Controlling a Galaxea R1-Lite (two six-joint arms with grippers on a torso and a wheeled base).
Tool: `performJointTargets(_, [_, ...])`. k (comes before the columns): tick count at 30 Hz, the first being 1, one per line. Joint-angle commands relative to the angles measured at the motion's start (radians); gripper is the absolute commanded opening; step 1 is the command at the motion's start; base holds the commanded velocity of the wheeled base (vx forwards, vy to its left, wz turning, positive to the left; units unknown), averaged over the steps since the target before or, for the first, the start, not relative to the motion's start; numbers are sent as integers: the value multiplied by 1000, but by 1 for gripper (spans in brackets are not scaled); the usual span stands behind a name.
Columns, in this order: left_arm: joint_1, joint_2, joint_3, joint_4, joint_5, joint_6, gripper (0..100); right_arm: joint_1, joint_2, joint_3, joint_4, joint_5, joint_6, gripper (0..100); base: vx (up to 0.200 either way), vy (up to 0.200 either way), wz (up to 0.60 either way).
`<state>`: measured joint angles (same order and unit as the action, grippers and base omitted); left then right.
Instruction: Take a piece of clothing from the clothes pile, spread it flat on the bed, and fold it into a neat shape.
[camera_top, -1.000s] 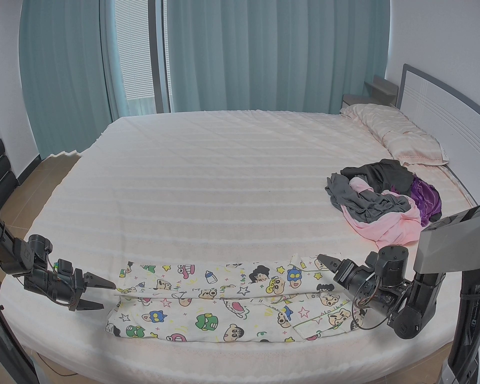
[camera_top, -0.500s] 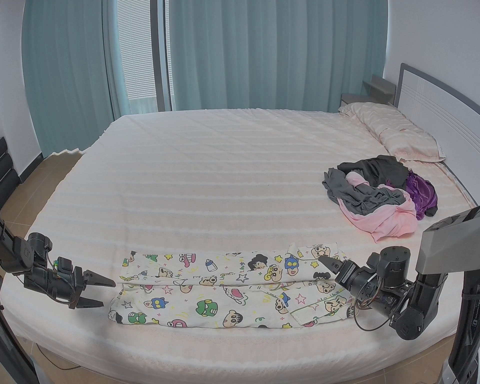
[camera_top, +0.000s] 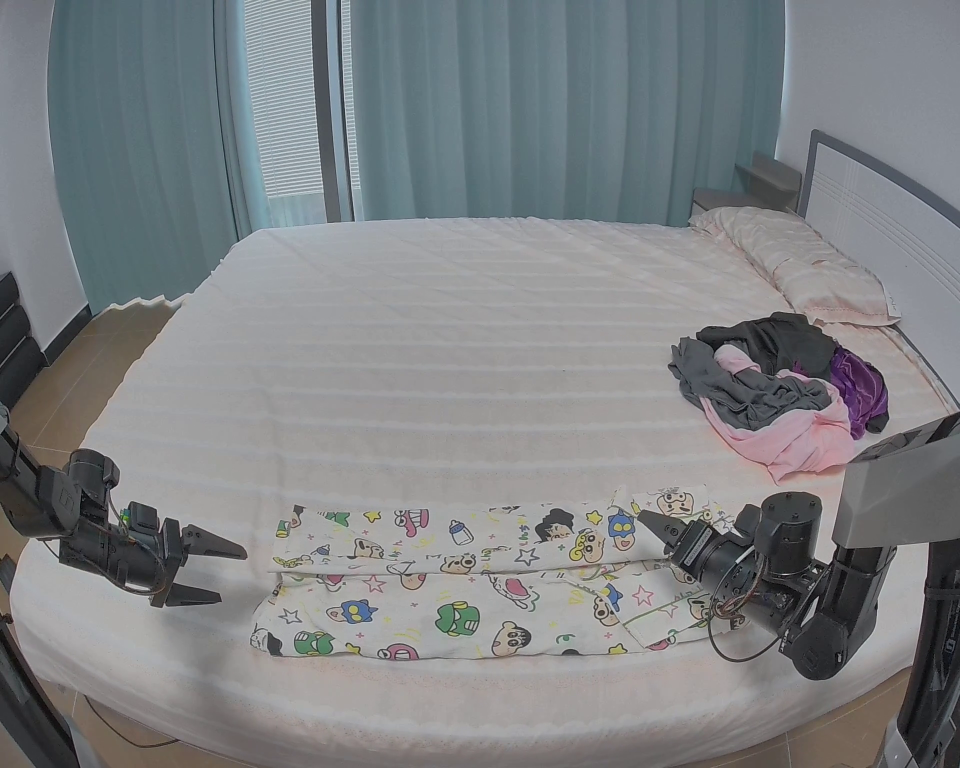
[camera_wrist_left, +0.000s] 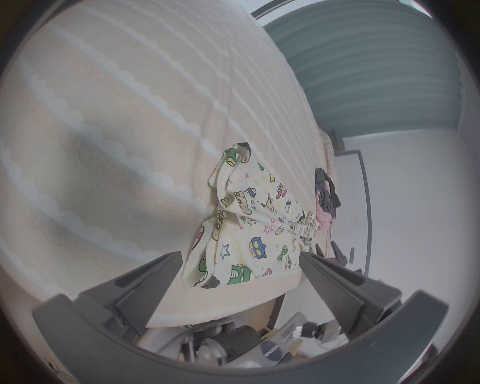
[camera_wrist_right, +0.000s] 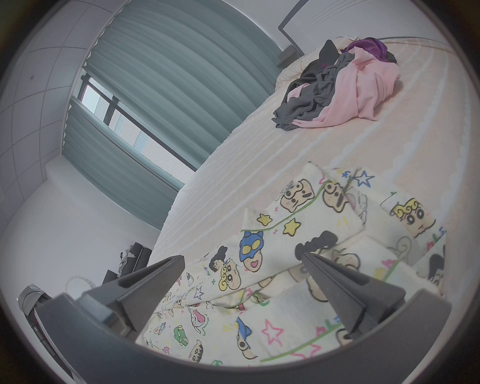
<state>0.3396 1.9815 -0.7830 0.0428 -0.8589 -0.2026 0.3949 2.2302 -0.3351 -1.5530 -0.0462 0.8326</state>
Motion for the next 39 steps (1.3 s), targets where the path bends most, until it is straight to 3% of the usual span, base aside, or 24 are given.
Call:
performJointTargets(1, [-102,3,-55,-11,57,-136,100,1,0,2,-9,0,0,100,0,0,0])
performJointTargets(5, [-163,10,-45,-63,107,-201,100,1,2,2,-9,0,0,100,0,0,0])
performJointTargets(11, [-249,43,-5,-244,285,-362,100,-1,2,4,-9,-1,0,100,0,0,0])
performJointTargets(17, [-292,57,65,-368,393,-391,100,1,6,4,-9,-1,-1,100,0,0,0])
performJointTargets(27, [-326,103,50,-414,462,-446,100,1,6,4,-9,-1,-1,100,0,0,0])
performJointTargets(35, [-337,106,41,-469,466,-520,100,1,11,5,-9,-1,-1,100,0,0,0])
performJointTargets(36, [-338,105,39,-471,465,-528,0,4,11,5,-9,-1,-1,100,0,0,0])
performJointTargets(39, [-341,106,41,-472,465,-535,0,7,12,5,-9,-3,-1,100,0,0,0])
